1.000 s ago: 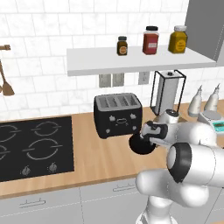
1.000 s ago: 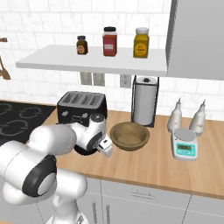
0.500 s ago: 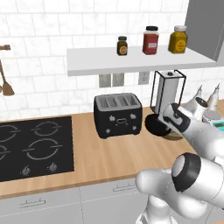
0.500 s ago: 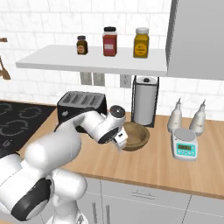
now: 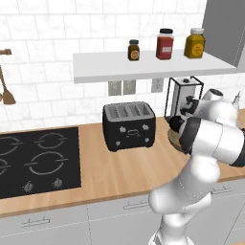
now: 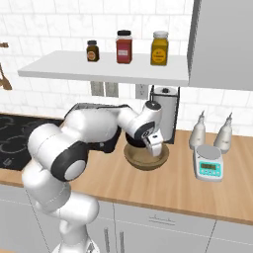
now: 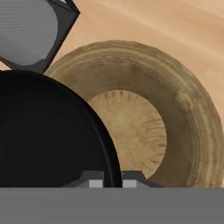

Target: Pick up the bowls on the counter and stack them on top of one another in the open cabinet. Place the smaller bowl on top of the larger bowl.

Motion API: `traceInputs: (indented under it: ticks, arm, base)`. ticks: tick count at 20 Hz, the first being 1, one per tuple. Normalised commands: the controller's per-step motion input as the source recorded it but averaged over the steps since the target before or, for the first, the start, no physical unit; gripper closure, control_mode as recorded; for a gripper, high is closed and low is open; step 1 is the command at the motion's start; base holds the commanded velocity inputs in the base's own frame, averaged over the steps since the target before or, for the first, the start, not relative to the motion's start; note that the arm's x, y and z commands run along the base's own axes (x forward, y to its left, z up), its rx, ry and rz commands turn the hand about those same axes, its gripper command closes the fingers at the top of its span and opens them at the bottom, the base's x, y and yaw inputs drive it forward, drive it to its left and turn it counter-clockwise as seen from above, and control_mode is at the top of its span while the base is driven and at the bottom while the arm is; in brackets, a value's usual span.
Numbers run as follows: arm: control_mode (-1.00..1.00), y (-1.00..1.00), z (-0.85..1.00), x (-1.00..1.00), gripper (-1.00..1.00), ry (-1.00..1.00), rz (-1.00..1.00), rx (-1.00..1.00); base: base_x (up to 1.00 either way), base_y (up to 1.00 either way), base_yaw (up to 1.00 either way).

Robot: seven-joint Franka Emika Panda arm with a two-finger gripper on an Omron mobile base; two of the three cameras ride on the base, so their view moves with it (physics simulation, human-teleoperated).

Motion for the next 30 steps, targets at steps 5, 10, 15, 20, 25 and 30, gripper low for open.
traceInputs:
  ticks: [5,10,15,20,25,30]
  arm:
    - [-1.0,-0.14,-0.49,0.19,1.0,0.01,0.0,-0.05]
    - [-1.0,-0.02,-0.72,0.03,1.0,0.01,0.0,-0.12]
    - [-1.0,0.0,-0.45,0.18,-1.0,-0.01,0.0,-0.06]
    - [-1.0,0.0,0.54,0.0,-1.0,0.0,0.0,0.05]
    - [-1.0,-0.2,0.35,-0.19,-1.0,0.02,0.03,0.0]
    - [-1.0,-0.43,-0.38,-0.38,-1.0,0.02,0.08,-0.03]
  base:
    - [0.0,0.0,0.0]
    - [0.0,0.0,0.0]
    - [0.0,0.0,0.0]
    - [0.0,0.0,0.0]
    - [0.0,0.0,0.0]
    - [0.0,0.0,0.0]
